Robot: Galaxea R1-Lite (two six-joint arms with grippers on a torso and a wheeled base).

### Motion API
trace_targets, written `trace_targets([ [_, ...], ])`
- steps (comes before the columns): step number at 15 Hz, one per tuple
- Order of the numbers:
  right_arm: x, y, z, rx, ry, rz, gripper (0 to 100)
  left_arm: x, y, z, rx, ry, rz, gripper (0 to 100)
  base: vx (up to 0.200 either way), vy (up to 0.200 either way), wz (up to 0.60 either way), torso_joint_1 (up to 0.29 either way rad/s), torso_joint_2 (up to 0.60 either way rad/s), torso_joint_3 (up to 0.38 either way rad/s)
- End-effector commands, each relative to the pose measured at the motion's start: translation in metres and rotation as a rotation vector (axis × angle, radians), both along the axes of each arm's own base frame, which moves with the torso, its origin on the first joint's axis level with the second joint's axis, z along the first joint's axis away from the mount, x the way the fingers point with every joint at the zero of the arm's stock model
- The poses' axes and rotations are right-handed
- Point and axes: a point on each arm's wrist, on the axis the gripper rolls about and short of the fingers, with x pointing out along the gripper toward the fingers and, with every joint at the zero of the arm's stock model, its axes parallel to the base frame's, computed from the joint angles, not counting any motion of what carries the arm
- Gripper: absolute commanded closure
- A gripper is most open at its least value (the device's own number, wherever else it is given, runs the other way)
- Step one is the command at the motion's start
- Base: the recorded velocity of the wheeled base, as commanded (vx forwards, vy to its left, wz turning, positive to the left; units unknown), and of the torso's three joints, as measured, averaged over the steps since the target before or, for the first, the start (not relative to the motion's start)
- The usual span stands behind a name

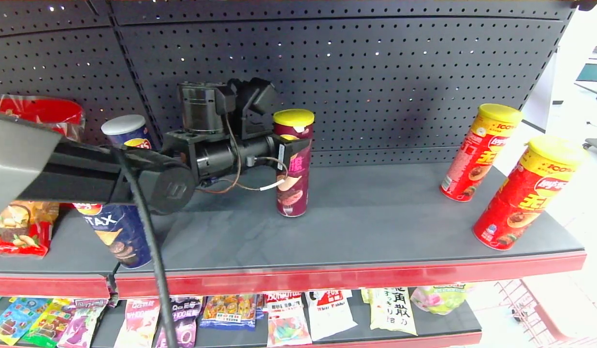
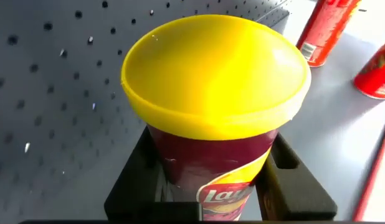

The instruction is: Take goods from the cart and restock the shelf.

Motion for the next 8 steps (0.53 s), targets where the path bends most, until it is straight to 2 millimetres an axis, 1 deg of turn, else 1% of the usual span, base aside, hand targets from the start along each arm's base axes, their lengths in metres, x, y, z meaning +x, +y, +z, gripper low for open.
trace_targets([
  [1,0.0,0.0,0.0,0.0,0.0,0.001,100,-0.049,-0.004,0.021,-0.027,-0.007,-0.01,100,0.0,0.0,0.0,0.0,0.0,0.0],
  [3,0.0,0.0,-0.001,0.0,0.0,0.002,100,-0.077,-0.009,0.017,-0.039,0.043,-0.004,100,0.0,0.0,0.0,0.0,0.0,0.0],
  [5,0.0,0.0,-0.001,0.001,0.0,0.002,100,-0.089,-0.014,0.007,-0.019,0.052,0.065,100,0.0,0.0,0.0,0.0,0.0,0.0],
  [8,0.0,0.0,-0.001,0.001,0.0,0.002,100,-0.094,-0.014,-0.001,-0.028,0.026,0.096,100,0.0,0.0,0.0,0.0,0.0,0.0],
])
